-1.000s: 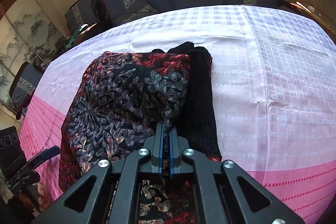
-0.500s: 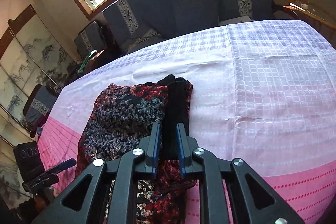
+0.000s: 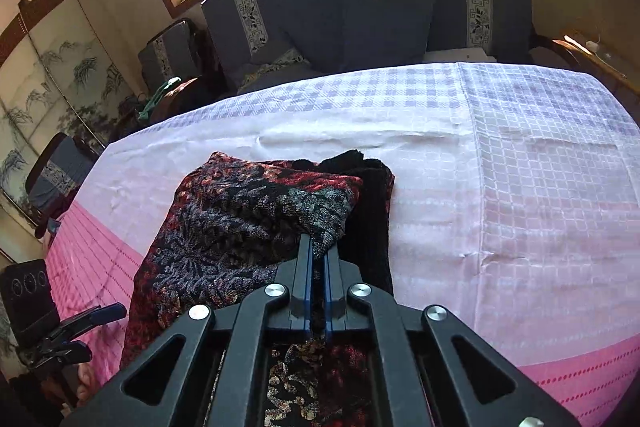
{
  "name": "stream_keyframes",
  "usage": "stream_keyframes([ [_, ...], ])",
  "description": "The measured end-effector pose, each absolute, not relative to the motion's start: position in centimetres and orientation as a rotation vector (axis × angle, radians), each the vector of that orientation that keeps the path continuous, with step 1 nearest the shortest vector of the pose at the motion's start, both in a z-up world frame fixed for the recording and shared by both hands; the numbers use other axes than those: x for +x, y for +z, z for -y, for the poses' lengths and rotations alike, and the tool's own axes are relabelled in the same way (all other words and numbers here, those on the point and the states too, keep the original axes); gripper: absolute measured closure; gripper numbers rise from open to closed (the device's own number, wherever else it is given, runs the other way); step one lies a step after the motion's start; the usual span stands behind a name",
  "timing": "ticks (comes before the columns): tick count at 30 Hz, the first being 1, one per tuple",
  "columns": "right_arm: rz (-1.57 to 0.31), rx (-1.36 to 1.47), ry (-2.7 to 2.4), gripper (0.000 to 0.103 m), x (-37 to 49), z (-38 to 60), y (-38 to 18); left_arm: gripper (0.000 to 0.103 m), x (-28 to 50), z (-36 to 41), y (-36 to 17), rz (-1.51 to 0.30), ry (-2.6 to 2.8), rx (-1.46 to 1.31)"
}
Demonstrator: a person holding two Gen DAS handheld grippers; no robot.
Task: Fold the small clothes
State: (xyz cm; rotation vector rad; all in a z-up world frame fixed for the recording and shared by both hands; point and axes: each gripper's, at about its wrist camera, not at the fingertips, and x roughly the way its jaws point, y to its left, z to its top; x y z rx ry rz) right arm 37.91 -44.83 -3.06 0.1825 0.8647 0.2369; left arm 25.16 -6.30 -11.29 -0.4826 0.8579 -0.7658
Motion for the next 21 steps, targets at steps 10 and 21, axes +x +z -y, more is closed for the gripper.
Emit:
stream_keyframes([
  [10,-0.902,0.425,0.299,0.077,39.3,48.5,-5.4,0.007,25.1,6.4,-11.3,-0.858,-0.762,-0.478],
  [21,-0.984,0.300,0.288,0.093,41.2,43.8,-7.0,0.007,25.1,6.4,-11.3,-0.858,-0.764,-0.479],
])
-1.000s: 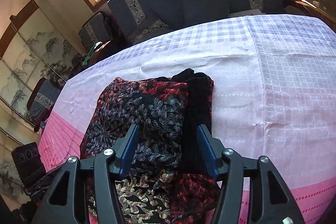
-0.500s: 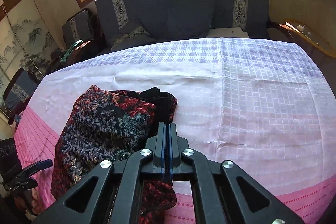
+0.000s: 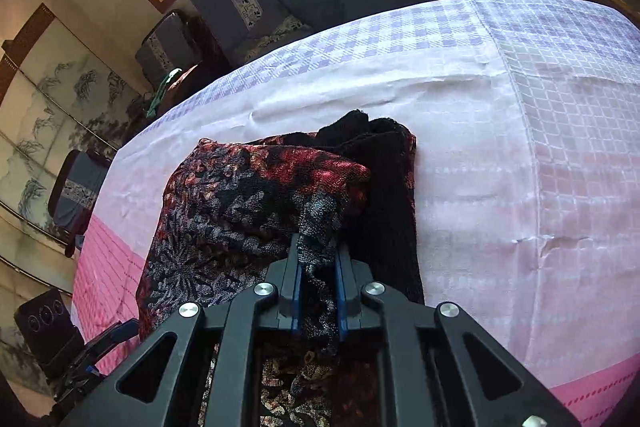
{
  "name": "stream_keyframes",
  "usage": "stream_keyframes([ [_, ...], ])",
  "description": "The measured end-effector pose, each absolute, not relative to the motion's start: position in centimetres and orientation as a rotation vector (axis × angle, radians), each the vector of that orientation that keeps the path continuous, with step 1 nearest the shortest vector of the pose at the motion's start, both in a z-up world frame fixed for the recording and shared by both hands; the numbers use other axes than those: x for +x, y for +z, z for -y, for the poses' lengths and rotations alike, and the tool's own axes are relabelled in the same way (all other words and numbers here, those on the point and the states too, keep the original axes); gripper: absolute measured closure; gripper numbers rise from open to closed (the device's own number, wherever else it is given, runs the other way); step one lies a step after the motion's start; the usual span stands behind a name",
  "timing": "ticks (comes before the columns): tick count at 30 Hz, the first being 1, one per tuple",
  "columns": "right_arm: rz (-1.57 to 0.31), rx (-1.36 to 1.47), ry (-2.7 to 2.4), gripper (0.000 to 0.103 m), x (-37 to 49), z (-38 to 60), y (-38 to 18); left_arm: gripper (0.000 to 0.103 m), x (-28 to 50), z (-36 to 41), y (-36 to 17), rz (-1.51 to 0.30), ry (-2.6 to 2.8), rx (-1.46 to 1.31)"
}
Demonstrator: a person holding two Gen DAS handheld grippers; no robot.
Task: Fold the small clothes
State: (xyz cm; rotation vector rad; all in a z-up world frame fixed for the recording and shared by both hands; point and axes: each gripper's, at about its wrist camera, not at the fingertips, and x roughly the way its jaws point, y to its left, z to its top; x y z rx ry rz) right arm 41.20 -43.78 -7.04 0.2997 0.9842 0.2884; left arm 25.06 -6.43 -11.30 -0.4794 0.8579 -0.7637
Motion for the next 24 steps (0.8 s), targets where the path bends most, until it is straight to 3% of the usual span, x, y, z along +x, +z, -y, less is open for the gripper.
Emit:
stream_keyframes([
  [5,-0.898,0.186,0.255,0.093,41.2,44.8,-3.8,0.007,25.1,6.4,-11.3,-0.858,-0.764,-0.481],
  [11,-0.949,0.181,0.268,0.093,43.2,45.9,-6.7,0.007,25.1,6.3,-11.3,-0.859,-0.766,-0.477],
  [16,-0.947,0.236,0.269,0.077,42.9,46.5,-8.0,0.007,25.1,6.2,-11.2,-0.859,-0.771,-0.482],
  [23,-0.864,0.349,0.237,0.060,34.5,49.4,-4.2,0.007,25.8,5.5,-11.1,-0.901,-0.814,-0.596],
  [24,-0.871,0.324,0.237,0.050,33.0,49.1,-4.0,0.007,26.0,5.7,-11.0,-0.921,-0.826,-0.607],
])
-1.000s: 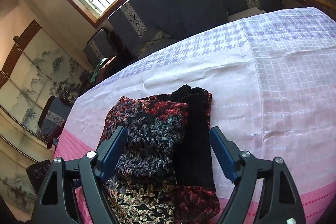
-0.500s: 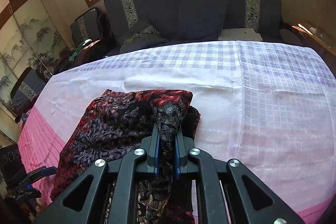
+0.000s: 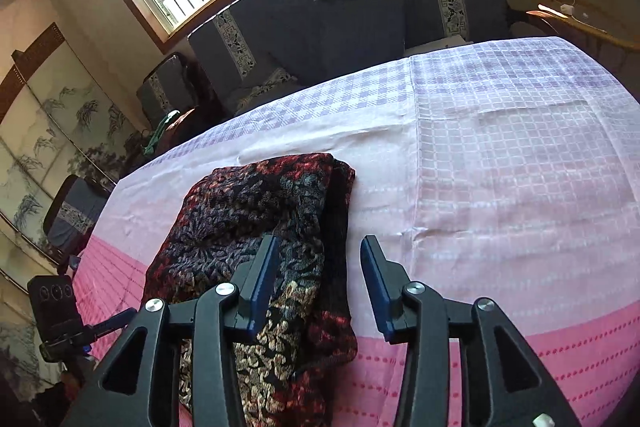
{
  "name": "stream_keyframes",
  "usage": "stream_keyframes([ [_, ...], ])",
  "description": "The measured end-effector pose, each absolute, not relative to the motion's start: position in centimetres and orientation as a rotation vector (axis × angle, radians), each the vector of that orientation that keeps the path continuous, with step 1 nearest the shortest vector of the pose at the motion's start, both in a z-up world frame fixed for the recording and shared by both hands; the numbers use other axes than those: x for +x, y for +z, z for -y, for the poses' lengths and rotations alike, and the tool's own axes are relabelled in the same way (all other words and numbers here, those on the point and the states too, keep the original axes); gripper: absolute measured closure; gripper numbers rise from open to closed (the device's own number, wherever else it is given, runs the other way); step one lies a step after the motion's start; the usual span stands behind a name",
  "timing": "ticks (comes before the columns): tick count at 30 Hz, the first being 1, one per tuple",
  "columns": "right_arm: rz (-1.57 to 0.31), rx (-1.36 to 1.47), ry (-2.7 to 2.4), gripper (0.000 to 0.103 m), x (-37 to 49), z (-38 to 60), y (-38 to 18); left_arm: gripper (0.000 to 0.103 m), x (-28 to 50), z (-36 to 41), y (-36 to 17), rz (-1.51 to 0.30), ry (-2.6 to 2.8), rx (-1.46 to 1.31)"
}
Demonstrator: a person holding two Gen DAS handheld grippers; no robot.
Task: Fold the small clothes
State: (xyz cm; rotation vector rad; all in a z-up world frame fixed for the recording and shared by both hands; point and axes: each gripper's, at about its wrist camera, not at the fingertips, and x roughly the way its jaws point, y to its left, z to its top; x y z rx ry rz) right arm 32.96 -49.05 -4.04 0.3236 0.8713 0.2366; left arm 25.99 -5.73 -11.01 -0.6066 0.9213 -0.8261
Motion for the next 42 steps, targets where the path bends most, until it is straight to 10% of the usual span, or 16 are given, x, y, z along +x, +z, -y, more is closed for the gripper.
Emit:
stream_keyframes([
  [7,-0.988,0.245,0.263,0.051,27.4,45.2,-7.2,0.007,26.1,7.1,-10.8,-0.966,-0.809,-0.566],
  [9,-1.011,0.246,0.275,0.099,27.2,44.5,-8.2,0.007,26.0,7.3,-10.9,-0.970,-0.802,-0.561],
  [33,-0.970,0.523,0.292,0.076,25.5,49.1,-9.3,0.008,25.5,11.8,-10.9,-1.039,-0.885,-0.337],
  [34,-0.970,0.525,0.298,0.076,25.5,49.1,-9.3,0.014,25.4,12.1,-11.0,-1.056,-0.902,-0.342],
  [36,-0.978,0.545,0.319,0.076,25.6,48.9,-9.5,0.094,25.7,13.0,-11.7,-1.115,-0.851,-0.287],
  [38,-0.999,0.562,0.305,0.092,25.7,48.9,-10.0,0.093,26.0,12.6,-12.2,-1.119,-0.827,-0.324],
  [42,-0.993,0.621,0.317,0.093,25.3,49.2,-10.4,0.093,26.0,11.8,-12.2,-1.124,-0.826,-0.358],
])
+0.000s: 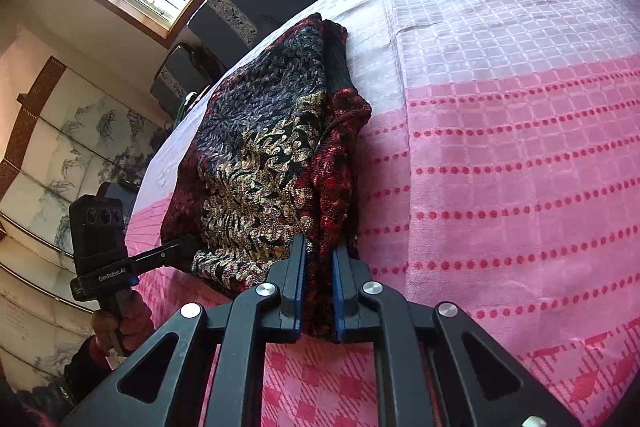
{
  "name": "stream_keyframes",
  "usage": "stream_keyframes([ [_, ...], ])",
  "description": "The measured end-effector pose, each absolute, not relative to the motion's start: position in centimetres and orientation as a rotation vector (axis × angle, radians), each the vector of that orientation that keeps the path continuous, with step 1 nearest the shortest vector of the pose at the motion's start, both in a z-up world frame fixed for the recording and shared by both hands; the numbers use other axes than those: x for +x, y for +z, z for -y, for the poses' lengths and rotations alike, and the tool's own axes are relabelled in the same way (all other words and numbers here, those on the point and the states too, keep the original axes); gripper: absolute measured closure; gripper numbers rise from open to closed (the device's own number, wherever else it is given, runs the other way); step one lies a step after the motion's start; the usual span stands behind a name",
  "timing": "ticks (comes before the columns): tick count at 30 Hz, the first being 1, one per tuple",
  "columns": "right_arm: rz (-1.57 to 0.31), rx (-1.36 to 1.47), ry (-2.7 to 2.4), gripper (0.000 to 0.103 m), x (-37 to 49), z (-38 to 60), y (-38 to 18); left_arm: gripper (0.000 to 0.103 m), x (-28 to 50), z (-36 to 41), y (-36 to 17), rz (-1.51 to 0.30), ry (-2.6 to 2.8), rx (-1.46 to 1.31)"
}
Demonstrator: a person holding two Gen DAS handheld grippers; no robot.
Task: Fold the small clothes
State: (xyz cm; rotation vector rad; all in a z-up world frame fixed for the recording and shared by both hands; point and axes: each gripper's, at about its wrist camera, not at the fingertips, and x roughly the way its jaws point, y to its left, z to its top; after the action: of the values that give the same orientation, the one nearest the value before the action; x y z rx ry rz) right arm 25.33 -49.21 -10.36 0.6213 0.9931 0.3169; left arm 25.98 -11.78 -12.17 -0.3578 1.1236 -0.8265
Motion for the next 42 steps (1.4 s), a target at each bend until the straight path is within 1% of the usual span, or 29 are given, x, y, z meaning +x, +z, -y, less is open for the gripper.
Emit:
stream_keyframes([
  [6,-0.992,0.684,0.351,0.096,24.6,48.7,-10.3,0.093,25.6,9.5,-10.5,-1.108,-0.816,-0.386],
  [10,-0.995,0.624,0.345,0.097,23.7,47.0,-10.1,0.093,24.9,8.5,-10.3,-1.118,-0.833,-0.372],
  [12,-0.977,0.644,0.341,0.097,23.6,47.4,-10.0,0.092,24.7,8.7,-10.0,-1.093,-0.833,-0.352],
  [13,-0.967,0.649,0.331,0.097,23.6,47.8,-9.9,0.087,24.6,8.7,-9.9,-1.077,-0.825,-0.331],
  [14,-0.953,0.647,0.318,0.096,23.5,48.2,-9.5,0.074,24.5,8.9,-9.7,-1.067,-0.810,-0.312],
  [15,-0.940,0.648,0.311,0.096,23.3,48.6,-9.2,0.051,24.4,8.8,-9.7,-1.072,-0.797,-0.302],
  [17,-0.932,0.642,0.310,0.094,23.1,49.2,-8.6,0.028,24.2,8.4,-9.8,-1.079,-0.789,-0.334],
  [19,-0.938,0.652,0.320,0.090,23.2,49.4,-8.6,0.027,24.1,7.2,-9.8,-1.053,-0.787,-0.407],
  [22,-0.934,0.674,0.358,0.088,23.4,49.2,-8.4,0.025,24.5,5.8,-10.1,-1.020,-0.765,-0.468],
  [24,-0.931,0.636,0.365,0.087,23.5,48.1,-8.1,0.025,24.9,5.3,-10.5,-1.011,-0.743,-0.496],
  [27,-0.954,0.554,0.331,0.083,24.8,46.5,-7.8,0.025,25.0,5.5,-10.9,-1.004,-0.736,-0.487],
  [29,-0.971,0.521,0.306,0.078,25.7,46.1,-8.0,0.025,24.6,5.9,-11.1,-0.962,-0.735,-0.450],
  [32,-1.009,0.503,0.316,0.076,27.0,45.4,-9.0,0.025,23.9,6.1,-11.2,-0.918,-0.752,-0.443],
  [33,-1.012,0.489,0.321,0.079,27.2,45.1,-9.0,0.025,23.7,6.2,-11.2,-0.913,-0.760,-0.440],
  [34,-1.014,0.468,0.318,0.094,27.3,44.7,-8.9,0.025,23.6,6.2,-11.2,-0.910,-0.758,-0.433],
  [35,-0.998,0.456,0.321,0.098,27.3,44.7,-8.4,0.025,23.6,6.2,-11.2,-0.909,-0.753,-0.429],
  [39,-0.900,0.442,0.298,0.100,26.1,46.4,-5.6,0.025,23.3,6.3,-11.1,-0.900,-0.753,-0.429],
  [42,-0.909,0.435,0.230,0.100,25.7,48.5,-5.7,0.025,23.3,6.4,-11.1,-0.902,-0.754,-0.422],
])
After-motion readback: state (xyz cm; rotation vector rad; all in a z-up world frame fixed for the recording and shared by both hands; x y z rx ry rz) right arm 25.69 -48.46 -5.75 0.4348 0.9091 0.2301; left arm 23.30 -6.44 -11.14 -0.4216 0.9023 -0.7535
